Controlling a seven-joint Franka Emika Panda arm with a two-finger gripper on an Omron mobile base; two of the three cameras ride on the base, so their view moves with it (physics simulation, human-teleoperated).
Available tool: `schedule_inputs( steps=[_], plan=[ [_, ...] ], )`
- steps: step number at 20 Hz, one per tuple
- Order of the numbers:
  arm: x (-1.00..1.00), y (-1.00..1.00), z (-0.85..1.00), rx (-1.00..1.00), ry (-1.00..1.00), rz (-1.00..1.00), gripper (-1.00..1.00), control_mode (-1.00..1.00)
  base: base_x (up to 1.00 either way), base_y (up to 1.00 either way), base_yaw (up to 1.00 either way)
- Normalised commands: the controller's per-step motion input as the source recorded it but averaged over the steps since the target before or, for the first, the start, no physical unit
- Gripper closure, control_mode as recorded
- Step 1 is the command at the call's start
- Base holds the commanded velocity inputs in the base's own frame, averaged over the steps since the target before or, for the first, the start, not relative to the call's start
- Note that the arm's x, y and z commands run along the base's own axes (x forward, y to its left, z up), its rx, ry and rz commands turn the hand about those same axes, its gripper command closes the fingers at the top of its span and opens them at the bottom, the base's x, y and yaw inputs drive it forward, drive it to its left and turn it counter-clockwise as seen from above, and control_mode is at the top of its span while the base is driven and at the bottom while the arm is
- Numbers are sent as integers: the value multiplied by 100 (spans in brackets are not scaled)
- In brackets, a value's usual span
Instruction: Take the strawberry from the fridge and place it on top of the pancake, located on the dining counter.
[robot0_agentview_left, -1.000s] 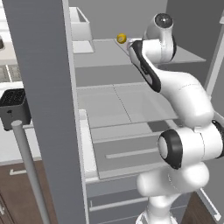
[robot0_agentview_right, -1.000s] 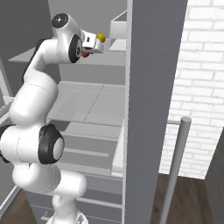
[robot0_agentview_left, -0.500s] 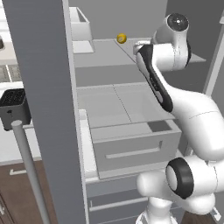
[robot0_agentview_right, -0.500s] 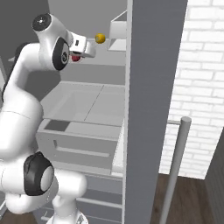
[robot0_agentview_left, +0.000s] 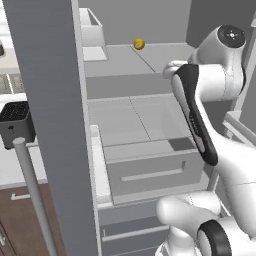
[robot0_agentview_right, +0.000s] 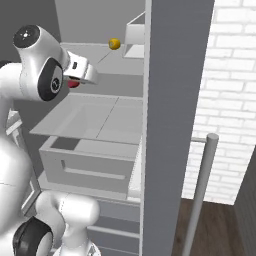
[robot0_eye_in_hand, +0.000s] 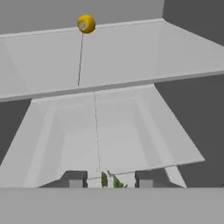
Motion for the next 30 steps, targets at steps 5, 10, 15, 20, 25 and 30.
schedule_inputs(
  steps=[5, 10, 15, 20, 25, 30],
  plan=[
    [-97, 0, -39, 1, 4, 0, 100, -100, 0, 0, 0],
    [-62, 6, -68, -1, 8, 4, 100, -100, 0, 0, 0],
    [-9, 9, -45, -4, 11, 9, 100, -100, 0, 0, 0],
    [0, 0, 0, 0, 0, 1, 100, -100, 0, 0, 0],
    [-13, 0, -5, 0, 1, 0, 100, -100, 0, 0, 0],
    [-25, 0, -9, 0, 1, 0, 100, 100, -20, 0, 0]
  ],
)
